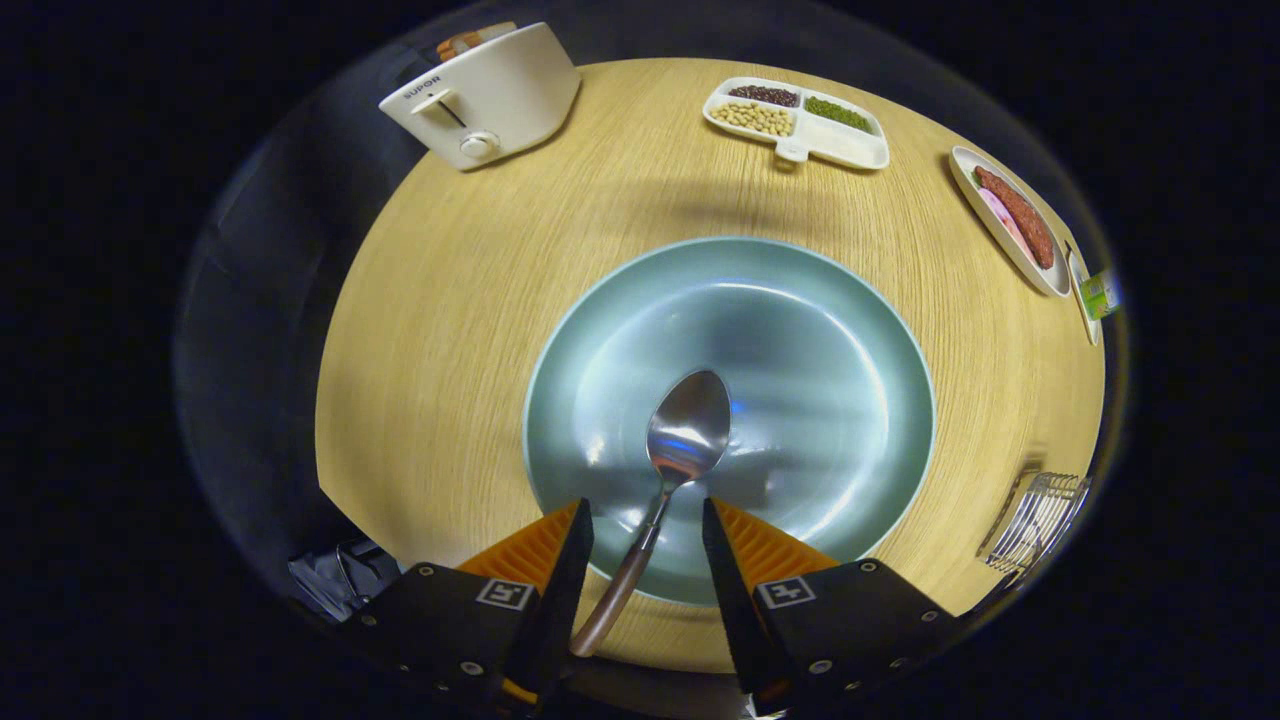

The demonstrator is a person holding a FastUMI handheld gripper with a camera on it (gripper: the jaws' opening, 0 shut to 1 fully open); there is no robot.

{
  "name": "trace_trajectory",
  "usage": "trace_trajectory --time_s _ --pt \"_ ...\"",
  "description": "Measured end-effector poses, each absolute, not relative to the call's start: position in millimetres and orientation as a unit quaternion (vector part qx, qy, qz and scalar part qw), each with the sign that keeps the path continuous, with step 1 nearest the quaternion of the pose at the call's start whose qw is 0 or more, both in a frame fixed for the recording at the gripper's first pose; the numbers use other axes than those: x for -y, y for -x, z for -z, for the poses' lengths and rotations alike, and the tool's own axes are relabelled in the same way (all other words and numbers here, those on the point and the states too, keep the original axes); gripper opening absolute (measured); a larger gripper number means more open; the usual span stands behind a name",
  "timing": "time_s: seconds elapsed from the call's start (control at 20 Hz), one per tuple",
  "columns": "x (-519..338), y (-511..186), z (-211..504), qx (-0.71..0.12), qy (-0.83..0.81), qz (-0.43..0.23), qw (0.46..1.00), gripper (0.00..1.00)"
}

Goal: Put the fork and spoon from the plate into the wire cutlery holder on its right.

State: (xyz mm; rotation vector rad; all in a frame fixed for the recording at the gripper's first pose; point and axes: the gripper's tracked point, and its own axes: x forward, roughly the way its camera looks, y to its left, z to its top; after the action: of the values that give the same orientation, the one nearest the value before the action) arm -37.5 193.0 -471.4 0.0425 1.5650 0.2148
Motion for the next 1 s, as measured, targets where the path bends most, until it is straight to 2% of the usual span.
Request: trace_trajectory --time_s 0.05,0.2,0.25,0.3,0.4,0.6,1.0 --pt "-193 39 475 -0.710 -0.018 -0.091 0.698 0.62" --pt "-190 43 479 -0.720 -0.007 -0.079 0.689 0.37" --pt "-189 41 482 -0.721 -0.003 -0.076 0.688 0.31" --pt "-186 40 482 -0.723 -0.003 -0.072 0.687 0.21" --pt "-184 42 482 -0.725 -0.018 -0.069 0.685 0.10" --pt "-181 35 473 -0.705 -0.030 -0.080 0.704 0.04" --pt "-159 24 454 -0.674 -0.075 -0.076 0.731 0.04"
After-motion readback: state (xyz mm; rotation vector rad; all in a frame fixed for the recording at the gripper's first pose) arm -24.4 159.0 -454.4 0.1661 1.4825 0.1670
